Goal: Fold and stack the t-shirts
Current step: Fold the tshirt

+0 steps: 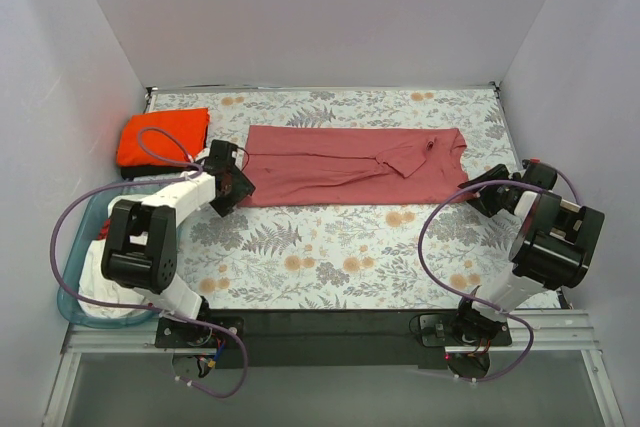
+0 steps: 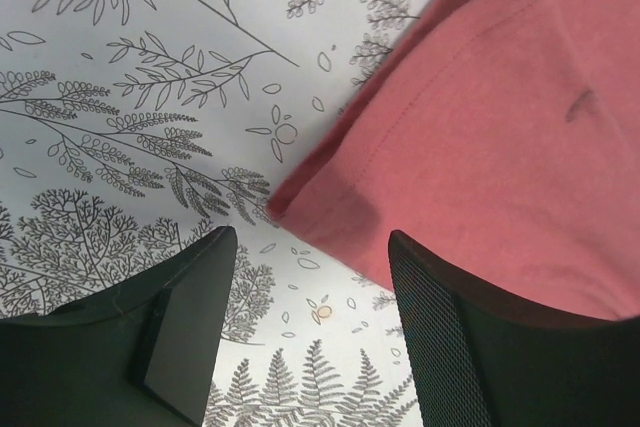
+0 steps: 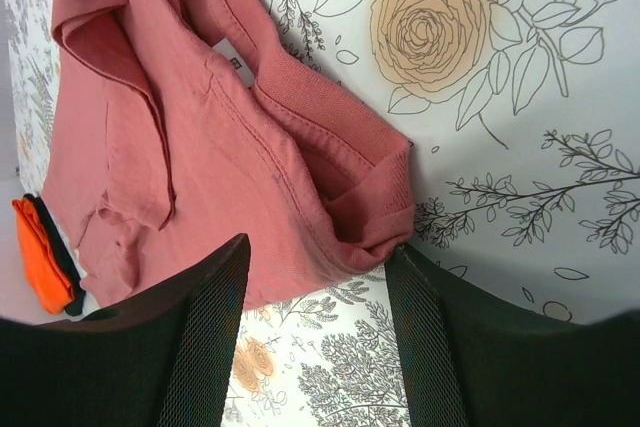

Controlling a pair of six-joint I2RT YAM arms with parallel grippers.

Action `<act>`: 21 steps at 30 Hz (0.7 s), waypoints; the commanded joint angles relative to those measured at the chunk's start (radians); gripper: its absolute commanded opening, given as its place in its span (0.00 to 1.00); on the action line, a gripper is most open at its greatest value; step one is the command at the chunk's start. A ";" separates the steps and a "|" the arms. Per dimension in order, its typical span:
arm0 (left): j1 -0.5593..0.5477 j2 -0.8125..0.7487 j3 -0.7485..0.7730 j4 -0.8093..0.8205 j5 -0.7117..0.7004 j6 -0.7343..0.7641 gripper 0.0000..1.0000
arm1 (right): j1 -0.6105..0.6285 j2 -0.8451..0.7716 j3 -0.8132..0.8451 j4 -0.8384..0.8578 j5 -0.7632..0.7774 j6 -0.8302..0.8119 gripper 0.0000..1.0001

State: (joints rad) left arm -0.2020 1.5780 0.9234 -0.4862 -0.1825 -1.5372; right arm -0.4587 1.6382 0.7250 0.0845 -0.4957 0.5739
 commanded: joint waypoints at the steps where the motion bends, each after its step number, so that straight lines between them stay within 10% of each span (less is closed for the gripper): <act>1: 0.001 0.046 0.012 0.009 -0.006 -0.027 0.61 | -0.006 0.015 -0.039 0.003 0.058 -0.016 0.63; 8: 0.001 0.096 0.003 -0.005 -0.029 -0.040 0.40 | -0.008 0.040 -0.038 0.008 0.082 -0.025 0.54; 13: 0.001 0.080 -0.031 -0.038 -0.048 -0.043 0.00 | -0.012 0.077 -0.029 0.006 0.088 -0.036 0.09; 21: 0.001 -0.105 -0.170 -0.196 -0.020 -0.133 0.00 | -0.078 -0.023 -0.068 -0.109 0.181 -0.048 0.01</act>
State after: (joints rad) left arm -0.2020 1.5570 0.8318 -0.4946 -0.1951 -1.6257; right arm -0.4927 1.6642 0.7010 0.1032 -0.4606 0.5709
